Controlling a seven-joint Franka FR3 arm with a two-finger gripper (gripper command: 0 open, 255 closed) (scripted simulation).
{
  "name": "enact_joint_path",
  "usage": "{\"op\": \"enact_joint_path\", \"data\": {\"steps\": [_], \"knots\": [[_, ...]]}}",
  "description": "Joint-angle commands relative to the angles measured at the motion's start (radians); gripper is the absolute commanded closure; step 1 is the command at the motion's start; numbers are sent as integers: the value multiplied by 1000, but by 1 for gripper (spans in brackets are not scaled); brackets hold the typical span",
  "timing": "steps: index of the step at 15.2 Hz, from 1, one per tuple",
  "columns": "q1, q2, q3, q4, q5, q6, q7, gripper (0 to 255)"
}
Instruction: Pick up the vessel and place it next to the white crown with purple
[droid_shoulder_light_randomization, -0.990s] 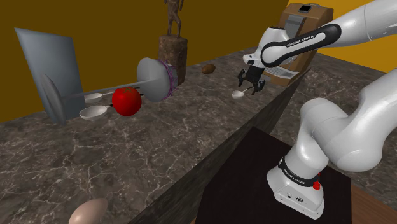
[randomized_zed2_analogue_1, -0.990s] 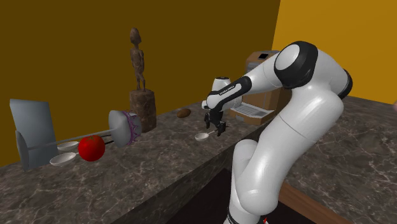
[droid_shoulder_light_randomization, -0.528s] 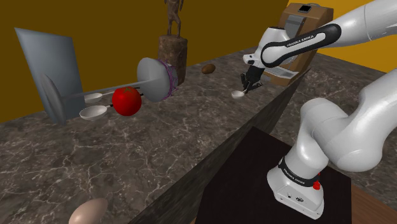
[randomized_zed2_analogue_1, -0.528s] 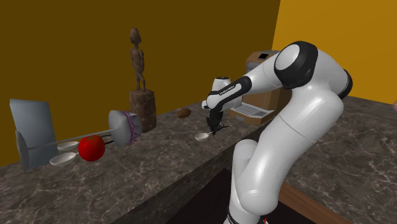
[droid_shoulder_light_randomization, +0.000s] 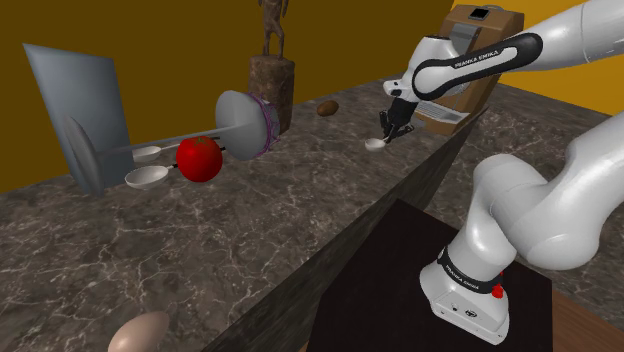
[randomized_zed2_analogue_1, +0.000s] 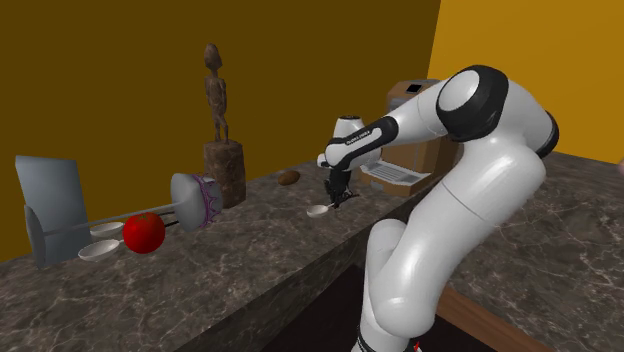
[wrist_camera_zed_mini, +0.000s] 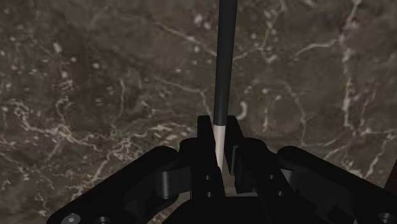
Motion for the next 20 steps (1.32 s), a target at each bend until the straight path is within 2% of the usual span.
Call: {"op": "enact_joint_path", "data": {"steps": [1, 10, 20], "knots": [[-21, -16, 33, 9, 2, -31, 4, 255], [-80, -78, 150, 71, 20, -169, 10, 255], [-108, -119, 244, 158, 51, -310, 9, 255]]}}
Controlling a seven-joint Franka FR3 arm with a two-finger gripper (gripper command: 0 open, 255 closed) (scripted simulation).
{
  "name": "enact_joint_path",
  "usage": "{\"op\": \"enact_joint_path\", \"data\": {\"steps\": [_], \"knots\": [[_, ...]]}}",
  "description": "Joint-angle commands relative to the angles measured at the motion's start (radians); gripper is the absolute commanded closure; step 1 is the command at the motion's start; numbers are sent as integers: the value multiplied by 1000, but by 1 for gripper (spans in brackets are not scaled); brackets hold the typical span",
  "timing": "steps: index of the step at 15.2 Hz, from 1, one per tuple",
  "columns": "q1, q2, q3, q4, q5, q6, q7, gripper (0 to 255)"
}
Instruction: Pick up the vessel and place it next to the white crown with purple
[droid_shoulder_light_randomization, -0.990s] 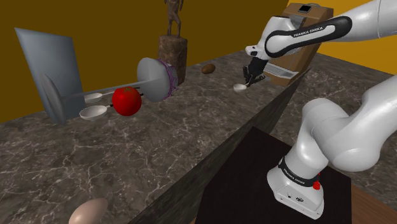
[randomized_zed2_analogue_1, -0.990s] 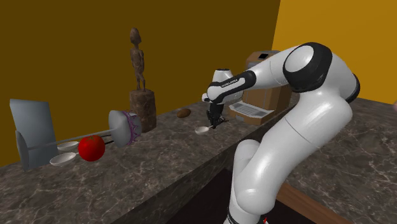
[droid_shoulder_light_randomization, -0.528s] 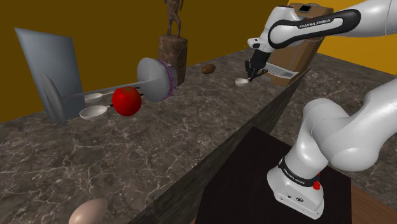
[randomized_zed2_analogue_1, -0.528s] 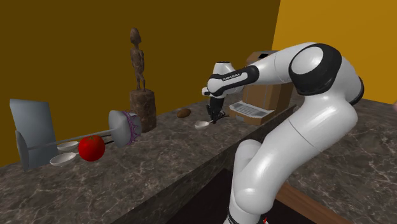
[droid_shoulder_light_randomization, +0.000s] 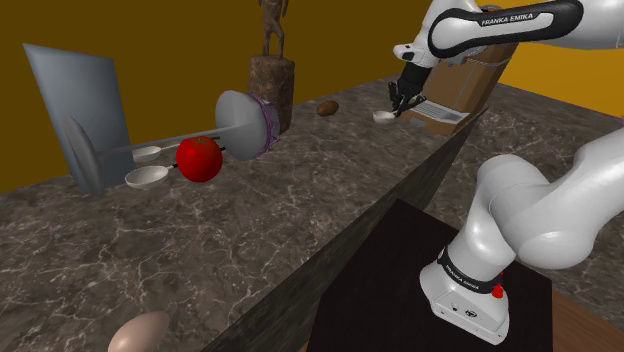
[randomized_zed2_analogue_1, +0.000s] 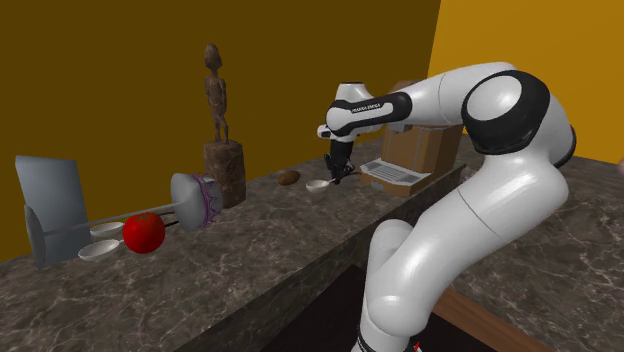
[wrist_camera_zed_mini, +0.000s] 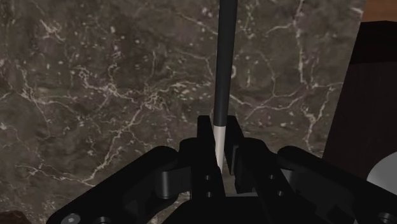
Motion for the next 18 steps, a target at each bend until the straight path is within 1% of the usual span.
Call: {"op": "enact_joint_path", "data": {"steps": [1, 9, 18], "knots": [[-1, -4, 14, 22, 7, -27, -2, 255], [-5, -16, 69, 107, 36, -132, -7, 255], [2, -11, 116, 218, 68, -244, -16, 255]]}}
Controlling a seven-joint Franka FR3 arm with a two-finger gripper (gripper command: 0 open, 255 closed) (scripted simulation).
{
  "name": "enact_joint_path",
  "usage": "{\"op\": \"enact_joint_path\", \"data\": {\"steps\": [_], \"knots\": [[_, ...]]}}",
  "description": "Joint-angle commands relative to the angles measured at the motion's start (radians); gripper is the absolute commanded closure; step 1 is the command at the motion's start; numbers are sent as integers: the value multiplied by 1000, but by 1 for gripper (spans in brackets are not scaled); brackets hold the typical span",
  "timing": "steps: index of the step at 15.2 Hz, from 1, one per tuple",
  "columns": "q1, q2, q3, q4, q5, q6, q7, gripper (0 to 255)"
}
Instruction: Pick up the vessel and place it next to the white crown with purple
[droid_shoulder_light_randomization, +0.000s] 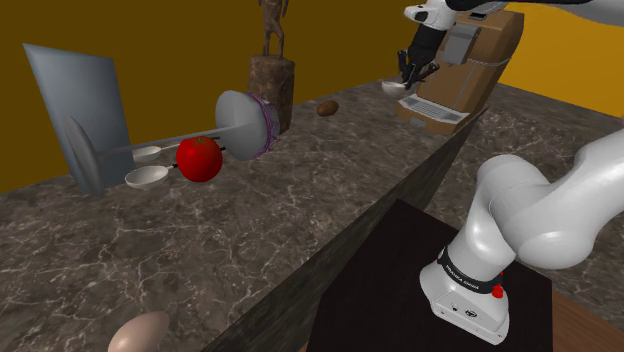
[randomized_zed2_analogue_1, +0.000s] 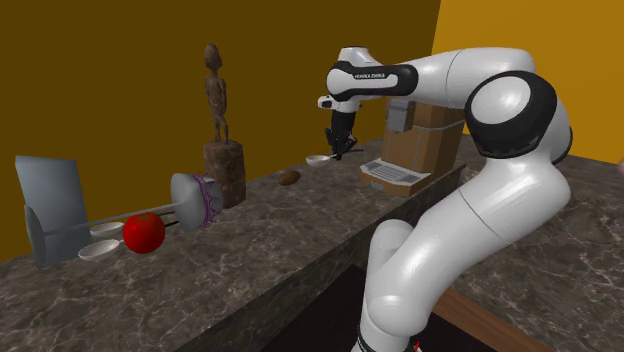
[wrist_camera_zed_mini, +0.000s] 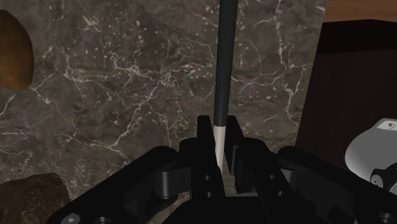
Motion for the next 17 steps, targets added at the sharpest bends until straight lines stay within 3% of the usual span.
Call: {"op": "enact_joint_path", "data": {"steps": [1, 17], "knots": [[4, 4, 8, 27, 8, -25, -2, 255], [41, 63, 48, 269, 66, -217, -31, 255]]}}
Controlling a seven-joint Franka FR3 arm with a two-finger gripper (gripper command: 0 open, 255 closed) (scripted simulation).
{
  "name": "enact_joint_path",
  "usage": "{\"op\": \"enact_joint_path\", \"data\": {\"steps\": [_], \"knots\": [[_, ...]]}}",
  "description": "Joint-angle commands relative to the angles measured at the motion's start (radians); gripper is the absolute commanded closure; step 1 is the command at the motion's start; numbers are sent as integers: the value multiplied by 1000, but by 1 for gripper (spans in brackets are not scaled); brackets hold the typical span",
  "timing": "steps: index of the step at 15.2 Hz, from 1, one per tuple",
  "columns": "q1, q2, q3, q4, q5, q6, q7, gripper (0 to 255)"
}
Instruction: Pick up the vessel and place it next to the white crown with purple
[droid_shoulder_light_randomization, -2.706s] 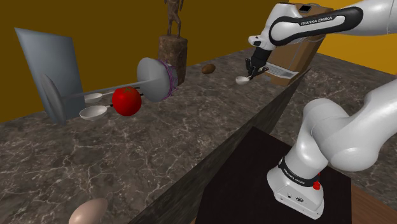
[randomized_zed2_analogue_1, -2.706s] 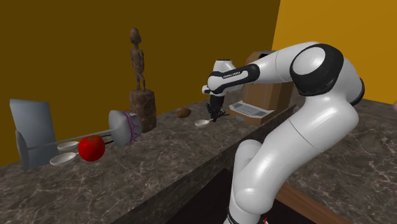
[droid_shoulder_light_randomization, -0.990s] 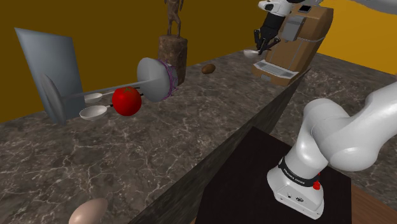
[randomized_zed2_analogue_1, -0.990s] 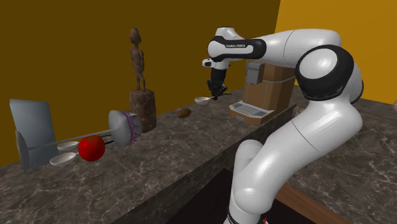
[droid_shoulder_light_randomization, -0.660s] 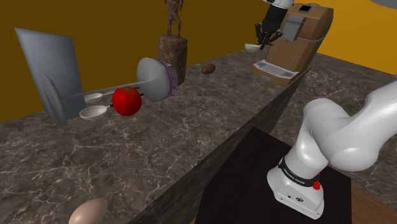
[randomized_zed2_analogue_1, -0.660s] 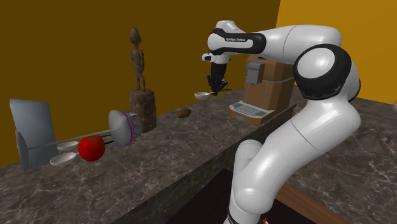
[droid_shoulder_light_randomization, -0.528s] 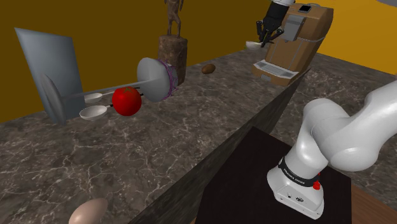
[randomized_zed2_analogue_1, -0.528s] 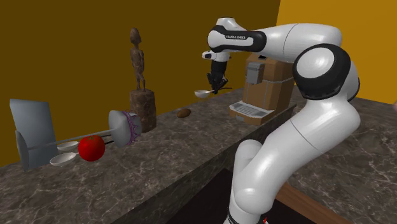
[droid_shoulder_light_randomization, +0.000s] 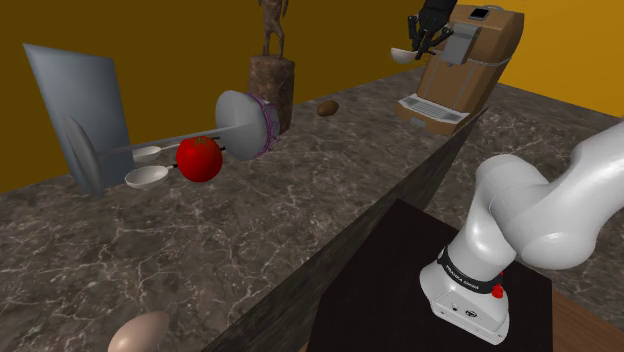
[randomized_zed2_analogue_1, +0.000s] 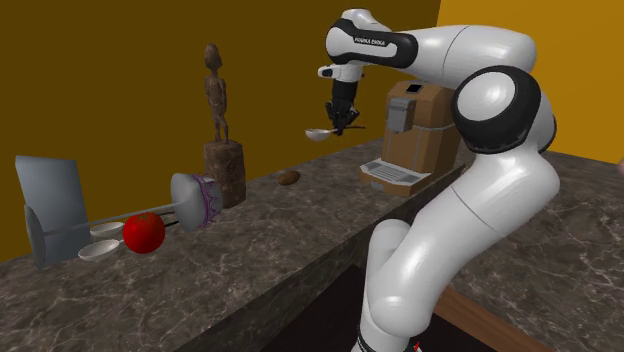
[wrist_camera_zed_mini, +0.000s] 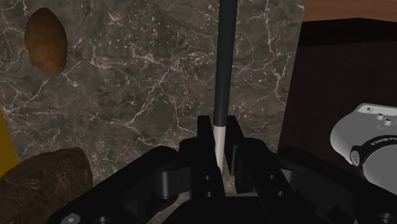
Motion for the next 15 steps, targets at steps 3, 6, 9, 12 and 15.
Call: {"op": "enact_joint_path", "data": {"steps": [3, 6, 9, 12, 15], "knots": [[12, 21, 3, 68, 15, -49, -10, 255], [23, 41, 1, 123, 27, -86, -19, 255], [36, 64, -4, 181, 39, -123, -29, 255], [50, 90, -14, 242, 53, -160, -41, 255], [63, 113, -6, 275, 69, -179, -27, 255]]}}
